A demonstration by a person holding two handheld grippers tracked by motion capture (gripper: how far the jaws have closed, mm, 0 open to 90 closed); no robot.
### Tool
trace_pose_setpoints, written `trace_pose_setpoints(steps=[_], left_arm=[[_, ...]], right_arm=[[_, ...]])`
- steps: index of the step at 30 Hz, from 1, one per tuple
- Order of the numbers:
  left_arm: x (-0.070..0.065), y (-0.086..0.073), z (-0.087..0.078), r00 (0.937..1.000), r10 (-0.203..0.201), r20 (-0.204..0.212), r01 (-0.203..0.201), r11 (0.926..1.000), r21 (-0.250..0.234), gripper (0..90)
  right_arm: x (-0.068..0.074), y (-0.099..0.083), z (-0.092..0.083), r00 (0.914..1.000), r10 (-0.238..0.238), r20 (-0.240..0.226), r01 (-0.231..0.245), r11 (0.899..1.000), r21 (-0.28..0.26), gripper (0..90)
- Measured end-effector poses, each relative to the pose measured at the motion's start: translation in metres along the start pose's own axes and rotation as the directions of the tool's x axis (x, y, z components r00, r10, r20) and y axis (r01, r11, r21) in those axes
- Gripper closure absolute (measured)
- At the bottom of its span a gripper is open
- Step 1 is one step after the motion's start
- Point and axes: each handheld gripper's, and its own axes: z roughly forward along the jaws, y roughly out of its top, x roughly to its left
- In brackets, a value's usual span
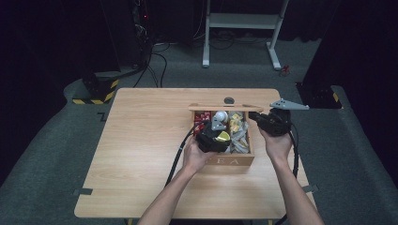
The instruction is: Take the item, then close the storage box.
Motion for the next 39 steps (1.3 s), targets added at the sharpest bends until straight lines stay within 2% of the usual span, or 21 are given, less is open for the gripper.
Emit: trace_pose_setpoints(steps=[3,13,16,25,35,39], left_arm=[[-0.001,0.0,-0.004,0.9999,0.011,-0.004,-0.011,0.9999,0.0,38.7],[0.007,-0.007,-0.022,0.9997,-0.023,0.007,0.023,0.9988,-0.042,38.8],[0.007,-0.008,-0.03,0.9999,-0.012,-0.002,0.011,0.9989,-0.046,38.8],[0.014,-0.015,-0.047,0.9998,-0.014,-0.012,0.014,0.9979,-0.063,38.8],[0.028,-0.026,-0.073,0.9974,-0.065,-0.031,0.062,0.9932,-0.098,38.8],[0.032,-0.028,-0.081,0.9969,-0.071,-0.036,0.066,0.9919,-0.109,38.8]], right_arm=[[0.0,0.0,0.0,1.0,0.005,0.0,-0.005,1.0,-0.001,89.9],[0.001,0.0,0.001,1.0,0.003,0.002,-0.003,1.0,0.003,89.9],[0.001,0.0,0.001,1.0,0.005,0.003,-0.005,1.0,0.004,89.9],[0.002,0.0,0.002,1.0,-0.002,0.009,0.001,1.0,0.01,89.9],[0.002,0.0,0.002,1.0,-0.004,0.007,0.004,1.0,0.007,89.9],[0.002,0.0,0.002,1.0,-0.003,0.006,0.003,1.0,0.006,89.9]])
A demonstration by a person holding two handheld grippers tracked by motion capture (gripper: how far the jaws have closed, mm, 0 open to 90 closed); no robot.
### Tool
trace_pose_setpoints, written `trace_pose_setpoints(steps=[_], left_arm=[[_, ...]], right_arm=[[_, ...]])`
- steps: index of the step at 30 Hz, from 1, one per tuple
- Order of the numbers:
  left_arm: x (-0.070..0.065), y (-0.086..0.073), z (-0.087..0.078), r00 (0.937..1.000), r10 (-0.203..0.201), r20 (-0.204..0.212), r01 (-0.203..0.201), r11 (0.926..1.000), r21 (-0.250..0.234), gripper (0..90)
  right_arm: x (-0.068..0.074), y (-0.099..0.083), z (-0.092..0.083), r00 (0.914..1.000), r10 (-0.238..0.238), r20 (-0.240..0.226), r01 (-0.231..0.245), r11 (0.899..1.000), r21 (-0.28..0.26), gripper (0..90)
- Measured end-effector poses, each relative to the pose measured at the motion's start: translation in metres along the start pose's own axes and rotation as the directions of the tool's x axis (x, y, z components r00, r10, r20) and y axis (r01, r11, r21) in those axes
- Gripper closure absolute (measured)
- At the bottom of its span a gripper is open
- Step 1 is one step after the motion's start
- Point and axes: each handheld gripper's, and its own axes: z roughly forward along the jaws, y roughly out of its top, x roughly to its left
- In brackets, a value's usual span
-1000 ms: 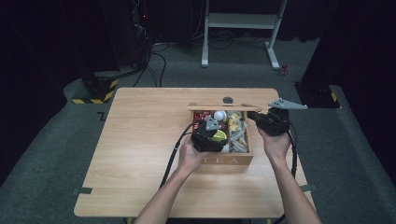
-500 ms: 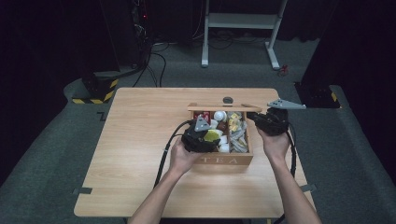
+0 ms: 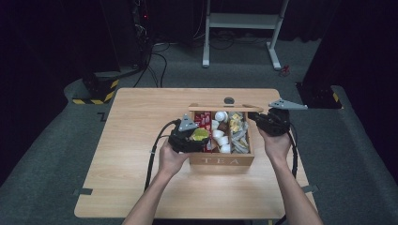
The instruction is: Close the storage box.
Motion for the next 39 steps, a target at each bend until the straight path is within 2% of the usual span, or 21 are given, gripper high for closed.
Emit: trace_pose_setpoints(steps=[9,20,28,33,39], left_arm=[[0.011,-0.004,-0.013,0.9991,-0.042,-0.002,0.042,0.9989,-0.021,38.9],[0.021,-0.007,-0.028,0.9981,-0.056,-0.026,0.055,0.9977,-0.039,38.9],[0.031,-0.013,-0.042,0.9952,-0.086,-0.047,0.083,0.9949,-0.057,38.9],[0.037,-0.016,-0.048,0.9942,-0.09,-0.059,0.086,0.9948,-0.055,38.9],[0.045,-0.023,-0.057,0.99,-0.122,-0.071,0.118,0.9908,-0.067,38.9]], right_arm=[[0.0,-0.001,0.0,1.0,0.002,-0.004,-0.002,1.0,0.002,89.9],[0.0,-0.001,0.0,1.0,0.002,-0.003,-0.002,1.0,0.006,89.9],[0.0,-0.003,0.0,1.0,0.001,-0.004,-0.001,1.0,0.004,89.9],[0.001,-0.004,0.0,1.0,0.001,-0.004,-0.001,1.0,0.005,89.9],[0.001,-0.004,-0.001,1.0,0.002,-0.004,-0.002,1.0,0.007,89.9]])
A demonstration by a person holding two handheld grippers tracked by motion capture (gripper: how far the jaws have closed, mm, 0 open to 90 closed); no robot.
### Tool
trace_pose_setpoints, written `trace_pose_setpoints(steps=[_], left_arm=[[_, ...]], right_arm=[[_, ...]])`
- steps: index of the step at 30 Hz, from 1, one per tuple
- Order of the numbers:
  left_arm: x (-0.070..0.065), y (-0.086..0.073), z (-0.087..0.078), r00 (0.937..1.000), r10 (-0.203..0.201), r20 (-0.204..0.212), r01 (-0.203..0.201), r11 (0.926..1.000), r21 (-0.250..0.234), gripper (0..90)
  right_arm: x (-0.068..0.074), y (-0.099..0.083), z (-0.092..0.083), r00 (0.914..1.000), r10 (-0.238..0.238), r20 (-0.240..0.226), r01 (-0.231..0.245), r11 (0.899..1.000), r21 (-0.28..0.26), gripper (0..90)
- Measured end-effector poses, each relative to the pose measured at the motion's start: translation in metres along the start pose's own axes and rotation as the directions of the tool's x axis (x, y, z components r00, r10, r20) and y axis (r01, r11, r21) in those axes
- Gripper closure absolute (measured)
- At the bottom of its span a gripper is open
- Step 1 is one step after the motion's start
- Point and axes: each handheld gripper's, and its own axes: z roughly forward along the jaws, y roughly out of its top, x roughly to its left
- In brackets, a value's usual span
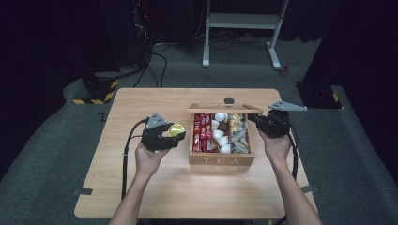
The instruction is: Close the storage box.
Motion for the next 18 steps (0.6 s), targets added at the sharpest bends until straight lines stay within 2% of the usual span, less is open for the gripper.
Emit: trace_pose_setpoints(steps=[6,18], left_arm=[[0.011,-0.008,-0.008,0.9993,-0.033,-0.016,0.033,0.9994,-0.006,38.9],[0.023,-0.018,-0.019,0.9971,-0.061,-0.046,0.06,0.9981,-0.013,38.9]], right_arm=[[0.0,0.0,0.0,1.0,0.0,0.0,0.0,1.0,-0.001,89.9],[0.0,-0.001,0.0,1.0,-0.002,0.0,0.002,1.0,0.001,89.9]])
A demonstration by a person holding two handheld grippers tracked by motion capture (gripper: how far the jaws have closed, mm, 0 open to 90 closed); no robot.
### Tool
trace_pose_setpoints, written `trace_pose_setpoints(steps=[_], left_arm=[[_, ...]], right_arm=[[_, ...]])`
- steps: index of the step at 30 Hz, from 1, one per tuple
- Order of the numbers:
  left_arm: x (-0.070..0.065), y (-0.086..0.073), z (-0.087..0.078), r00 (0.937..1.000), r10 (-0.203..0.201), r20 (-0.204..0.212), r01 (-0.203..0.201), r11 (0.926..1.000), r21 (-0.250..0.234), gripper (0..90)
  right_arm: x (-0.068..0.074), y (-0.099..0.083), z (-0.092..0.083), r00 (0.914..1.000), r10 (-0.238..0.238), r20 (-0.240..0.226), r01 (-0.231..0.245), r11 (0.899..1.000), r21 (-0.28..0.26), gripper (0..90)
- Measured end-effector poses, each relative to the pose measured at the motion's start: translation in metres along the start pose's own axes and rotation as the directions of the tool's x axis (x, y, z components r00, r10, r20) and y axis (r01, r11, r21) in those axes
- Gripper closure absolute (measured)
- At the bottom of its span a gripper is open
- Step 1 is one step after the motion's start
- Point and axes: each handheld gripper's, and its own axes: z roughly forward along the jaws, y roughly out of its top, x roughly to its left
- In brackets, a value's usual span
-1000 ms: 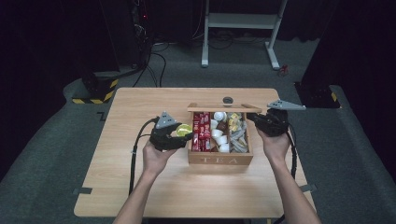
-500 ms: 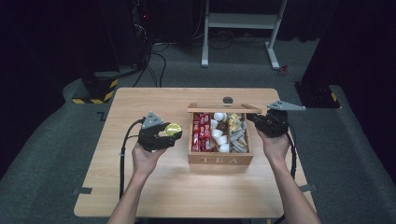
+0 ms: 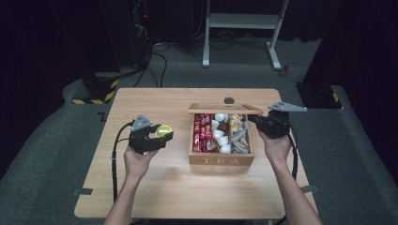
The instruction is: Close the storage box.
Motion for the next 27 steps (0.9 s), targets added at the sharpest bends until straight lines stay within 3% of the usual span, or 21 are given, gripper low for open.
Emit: trace_pose_setpoints(steps=[14,27], left_arm=[[0.019,-0.017,-0.013,0.9975,-0.04,-0.057,0.04,0.9992,-0.007,38.9],[0.031,-0.037,-0.014,0.9928,-0.071,-0.096,0.072,0.9973,0.009,38.9]], right_arm=[[0.001,-0.004,-0.001,1.0,-0.002,-0.005,0.002,1.0,0.003,89.9],[0.002,-0.007,-0.003,1.0,-0.008,-0.001,0.008,1.0,0.004,89.9]])
